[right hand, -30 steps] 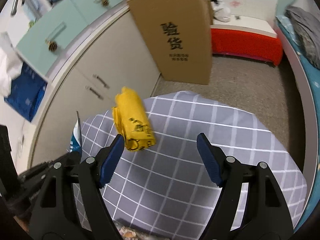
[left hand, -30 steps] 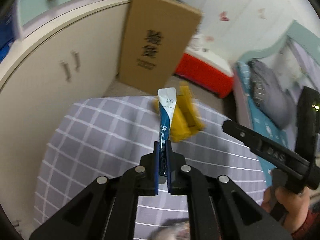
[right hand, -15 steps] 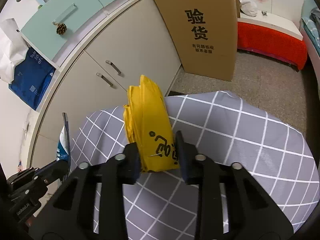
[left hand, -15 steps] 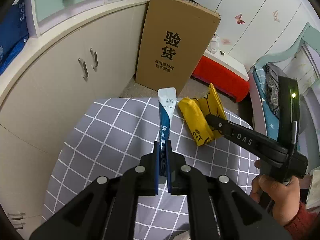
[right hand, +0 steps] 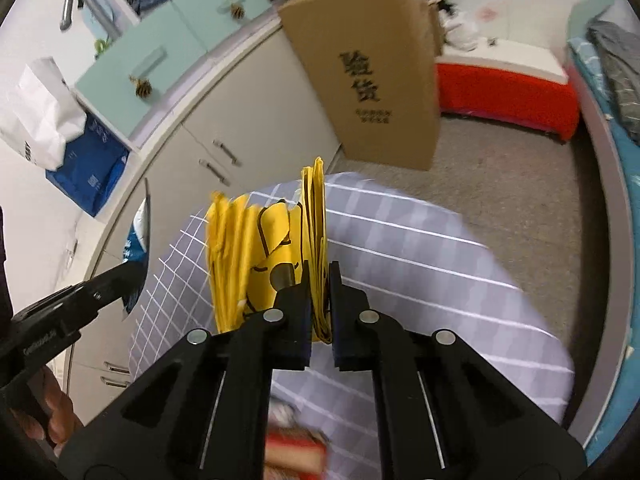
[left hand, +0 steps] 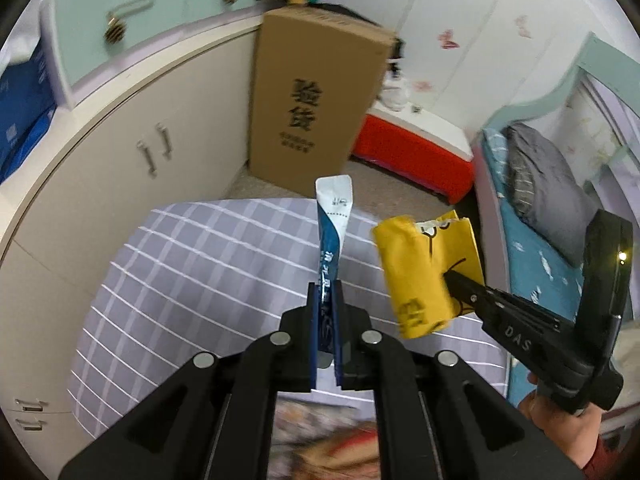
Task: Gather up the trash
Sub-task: 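Hold the blue-white tube in the left tool while the right tool grasps the yellow folded bag, then carry the tube and yellow bag away from the table to above the blue bin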
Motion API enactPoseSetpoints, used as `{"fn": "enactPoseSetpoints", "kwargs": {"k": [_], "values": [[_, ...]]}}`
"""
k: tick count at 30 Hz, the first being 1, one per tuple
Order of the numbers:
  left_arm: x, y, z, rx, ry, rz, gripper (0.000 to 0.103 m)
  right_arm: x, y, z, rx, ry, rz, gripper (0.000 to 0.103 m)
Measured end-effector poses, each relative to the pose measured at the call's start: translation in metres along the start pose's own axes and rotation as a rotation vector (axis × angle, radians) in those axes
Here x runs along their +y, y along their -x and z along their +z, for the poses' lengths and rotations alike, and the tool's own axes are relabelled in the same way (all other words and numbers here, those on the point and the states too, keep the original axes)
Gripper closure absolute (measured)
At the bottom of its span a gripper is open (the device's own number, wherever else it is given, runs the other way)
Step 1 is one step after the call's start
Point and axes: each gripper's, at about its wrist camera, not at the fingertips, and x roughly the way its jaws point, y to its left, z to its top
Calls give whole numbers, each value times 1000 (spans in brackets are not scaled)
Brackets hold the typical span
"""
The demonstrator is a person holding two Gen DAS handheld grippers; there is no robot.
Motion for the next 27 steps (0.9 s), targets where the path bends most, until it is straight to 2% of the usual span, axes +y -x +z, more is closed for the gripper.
{"fn": "enactPoseSetpoints", "kwargs": {"k": [7, 12, 19, 27], "values": [[-125, 31, -38, -14, -119, -67, 97, -79, 126, -38, -93, -77, -64, 96], [-213, 40, -72, 6, -209, -128, 97, -138, 194, -72, -149, -144, -122, 96], [-309, 40, -115, 50, -337, -202, 97, -208, 255, -121, -173, -261, -205, 95], [-368, 27, -146, 105, -431, -233, 97, -261, 289, -161, -182, -354, -278, 95]]}}
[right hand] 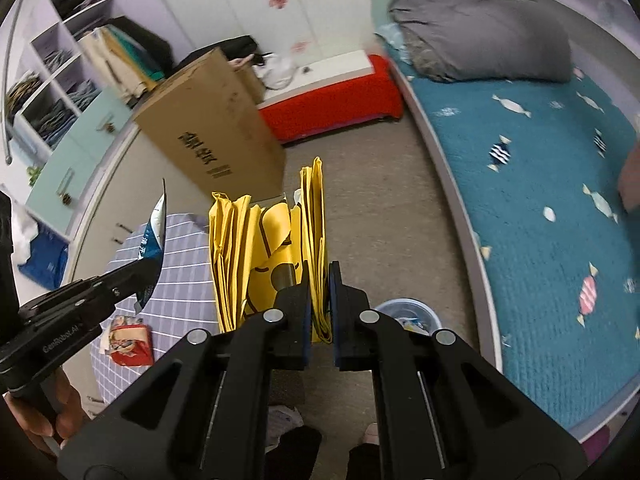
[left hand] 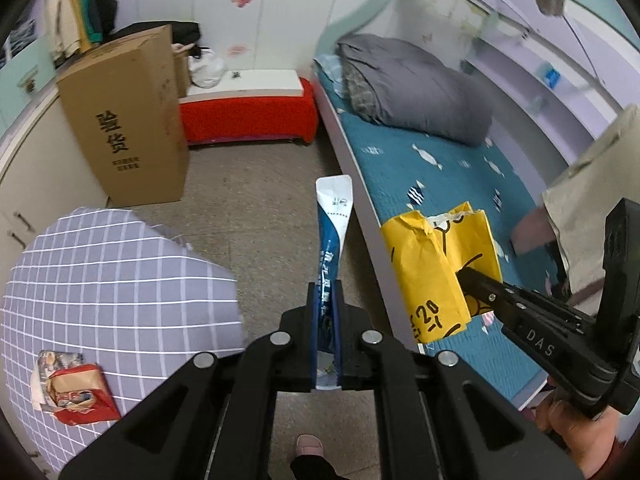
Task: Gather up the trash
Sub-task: 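Carry the tube and yellow bag away from the table to above the blue bin, then open both tools over the blue bin to drop the tube and bag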
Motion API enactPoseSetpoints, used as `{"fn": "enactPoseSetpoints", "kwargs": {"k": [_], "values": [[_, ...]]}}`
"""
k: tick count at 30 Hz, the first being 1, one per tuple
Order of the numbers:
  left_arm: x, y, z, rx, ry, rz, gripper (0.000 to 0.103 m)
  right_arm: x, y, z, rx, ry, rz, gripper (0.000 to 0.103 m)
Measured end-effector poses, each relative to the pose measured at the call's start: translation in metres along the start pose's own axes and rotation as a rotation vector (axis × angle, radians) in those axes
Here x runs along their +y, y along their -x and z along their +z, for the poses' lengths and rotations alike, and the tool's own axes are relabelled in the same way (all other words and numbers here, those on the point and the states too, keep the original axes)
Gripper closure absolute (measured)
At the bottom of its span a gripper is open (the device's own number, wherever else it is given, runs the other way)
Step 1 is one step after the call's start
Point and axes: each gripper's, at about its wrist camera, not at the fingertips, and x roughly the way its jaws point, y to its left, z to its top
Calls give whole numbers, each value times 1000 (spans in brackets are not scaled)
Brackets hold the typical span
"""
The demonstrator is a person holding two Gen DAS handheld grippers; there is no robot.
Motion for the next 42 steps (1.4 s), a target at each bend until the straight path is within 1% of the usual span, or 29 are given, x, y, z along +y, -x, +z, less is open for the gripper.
{"fn": "enactPoseSetpoints", "kwargs": {"k": [5, 6, 7, 8, 9, 11, 13, 20, 24, 32, 40, 41, 42], "values": [[-19, -12, 1, 25, -31, -3, 97, -25, -3, -2, -1, -49, -16, 93], [-20, -15, 1, 32, -35, -3, 97, -30, -9, -3, 7, -63, -3, 86], [-22, -18, 0, 38, -38, -2, 97, -32, -14, -4, 13, -74, 16, 77], [-23, -20, 0, 45, -40, 0, 97, -37, -21, -5, 30, -89, 13, 43], [-25, -24, -1, 57, -41, -2, 97, -39, -25, -6, 39, -95, -3, 32], [-25, -28, -3, 71, -43, -3, 97, -41, -28, -9, 50, -102, -6, 32], [-27, -31, -4, 86, -52, -5, 97, -40, -24, -12, 42, -107, -7, 32], [-45, -35, -4, 96, -90, -22, 97, -30, 7, -8, -35, -74, -30, 32], [-57, -35, -4, 96, -114, -37, 97, -28, 20, -7, -62, -66, -37, 32], [-75, -36, -5, 96, -150, -54, 96, -42, 42, -13, -106, -95, -47, 32], [-93, -38, -2, 83, -183, -82, 94, -58, 65, -14, -172, -120, -70, 32], [-96, -39, -1, 86, -183, -86, 91, -61, 67, -14, -176, -125, -73, 32], [-98, -41, -1, 94, -189, -85, 76, -64, 69, -14, -180, -132, -80, 32]]}}
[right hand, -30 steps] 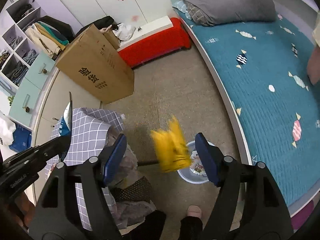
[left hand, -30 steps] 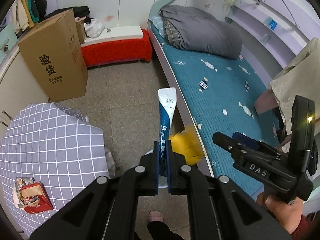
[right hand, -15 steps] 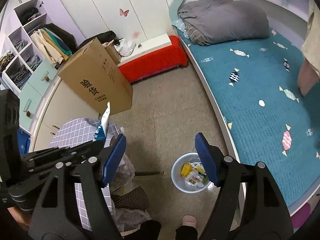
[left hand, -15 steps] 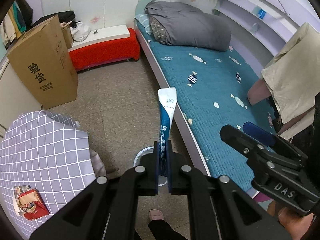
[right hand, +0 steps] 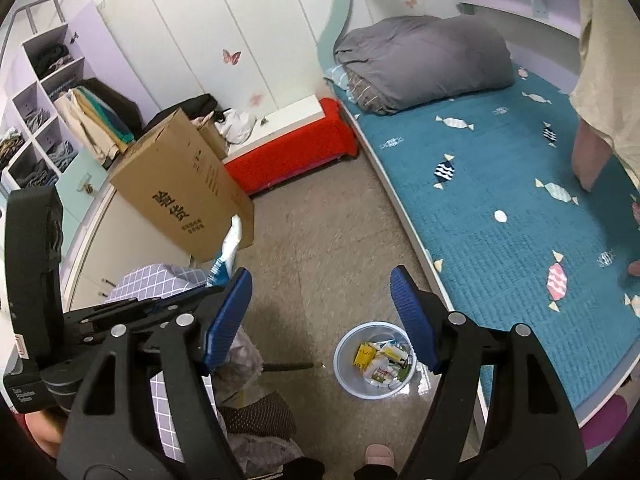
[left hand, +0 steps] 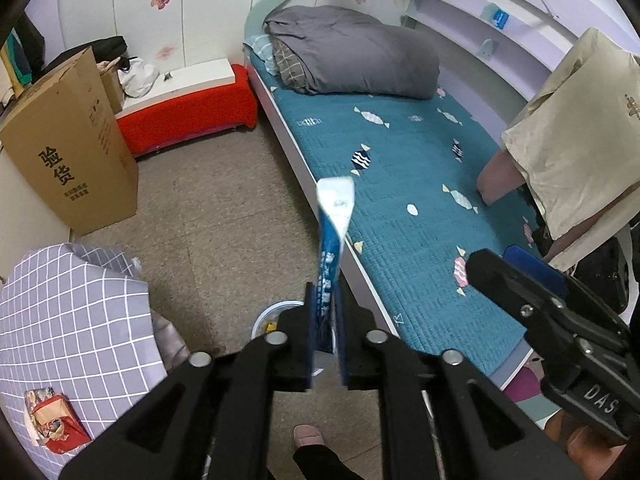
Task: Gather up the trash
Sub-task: 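Open both tools over the blue bin to drop the tube and bag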
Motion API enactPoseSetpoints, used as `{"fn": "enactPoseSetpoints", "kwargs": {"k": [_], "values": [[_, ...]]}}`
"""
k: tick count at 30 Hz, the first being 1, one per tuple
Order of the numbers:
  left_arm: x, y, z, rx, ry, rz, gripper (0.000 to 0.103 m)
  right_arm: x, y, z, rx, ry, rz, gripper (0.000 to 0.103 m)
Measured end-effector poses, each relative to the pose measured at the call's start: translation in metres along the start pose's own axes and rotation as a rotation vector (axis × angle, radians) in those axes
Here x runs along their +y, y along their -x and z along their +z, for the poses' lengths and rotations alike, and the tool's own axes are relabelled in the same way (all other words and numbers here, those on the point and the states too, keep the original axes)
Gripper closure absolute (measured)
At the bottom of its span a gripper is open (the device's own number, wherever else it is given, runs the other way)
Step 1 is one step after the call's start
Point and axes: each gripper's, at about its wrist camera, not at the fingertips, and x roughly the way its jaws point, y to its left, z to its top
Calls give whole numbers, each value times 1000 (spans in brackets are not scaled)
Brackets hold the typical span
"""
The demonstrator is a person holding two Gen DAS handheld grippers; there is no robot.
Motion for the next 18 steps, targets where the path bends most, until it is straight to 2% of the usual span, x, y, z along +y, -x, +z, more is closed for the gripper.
{"fn": "enactPoseSetpoints", "kwargs": {"k": [1, 2, 6, 18], "values": [[-2, -3, 1, 9, -6, 8, 64, 0, 1, -1, -2, -3, -5, 32], [-4, -5, 1, 15, -11, 23, 44, -2, 2, -1, -3, -8, -7, 32], [-7, -3, -2, -2, -5, 43, 39, -7, 5, -1, -4, -17, -7, 32], [4, 30, -12, -70, 39, 80, 38, 11, 11, -3, -6, 23, 38, 32]]}}
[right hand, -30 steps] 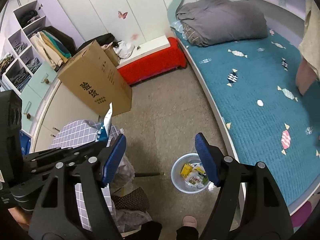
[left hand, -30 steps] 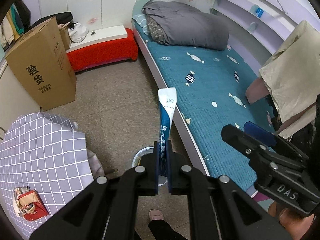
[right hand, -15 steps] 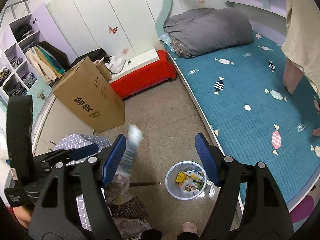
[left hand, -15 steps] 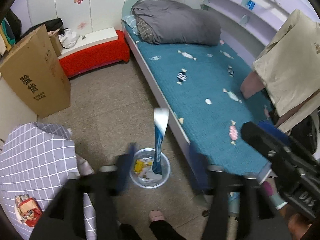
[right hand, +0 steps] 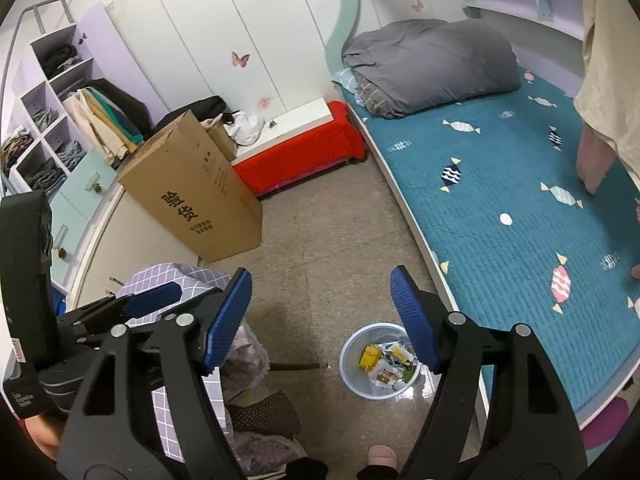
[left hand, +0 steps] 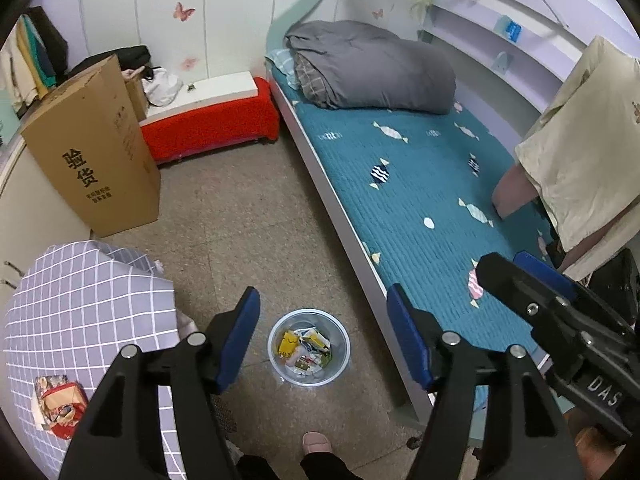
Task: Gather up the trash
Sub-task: 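Open both tools over the blue bin to drop the tube and bag, then move both tools back over the table toward the red snack packaging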
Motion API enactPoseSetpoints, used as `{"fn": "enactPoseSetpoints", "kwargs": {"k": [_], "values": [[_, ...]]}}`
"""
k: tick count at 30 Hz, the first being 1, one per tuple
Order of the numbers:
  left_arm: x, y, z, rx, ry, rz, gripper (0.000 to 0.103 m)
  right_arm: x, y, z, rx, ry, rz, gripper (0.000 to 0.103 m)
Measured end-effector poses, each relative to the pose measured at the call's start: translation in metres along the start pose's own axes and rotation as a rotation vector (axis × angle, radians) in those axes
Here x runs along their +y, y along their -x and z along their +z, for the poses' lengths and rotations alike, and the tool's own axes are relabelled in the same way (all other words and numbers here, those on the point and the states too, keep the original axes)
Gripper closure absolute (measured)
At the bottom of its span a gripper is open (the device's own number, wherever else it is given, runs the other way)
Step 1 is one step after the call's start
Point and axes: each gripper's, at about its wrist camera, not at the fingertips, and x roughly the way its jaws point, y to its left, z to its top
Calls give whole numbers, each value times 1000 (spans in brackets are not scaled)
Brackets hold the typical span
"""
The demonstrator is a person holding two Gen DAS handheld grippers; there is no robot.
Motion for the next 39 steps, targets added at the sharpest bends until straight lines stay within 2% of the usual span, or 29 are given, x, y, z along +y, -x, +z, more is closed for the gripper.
{"fn": "enactPoseSetpoints", "kwargs": {"k": [8, 16, 28, 39], "values": [[28, 31, -16, -44, 80, 35, 37, 26, 3, -5, 13, 54, 61, 32], [76, 61, -46, -67, 206, 101, 37, 82, -10, -19, 62, 157, 160, 31], [197, 104, -113, -57, 455, 220, 36, 205, -55, -63, 212, 315, 318, 31], [325, 124, -180, 19, 589, 278, 35, 301, -102, -133, 359, 353, 366, 30]]}}
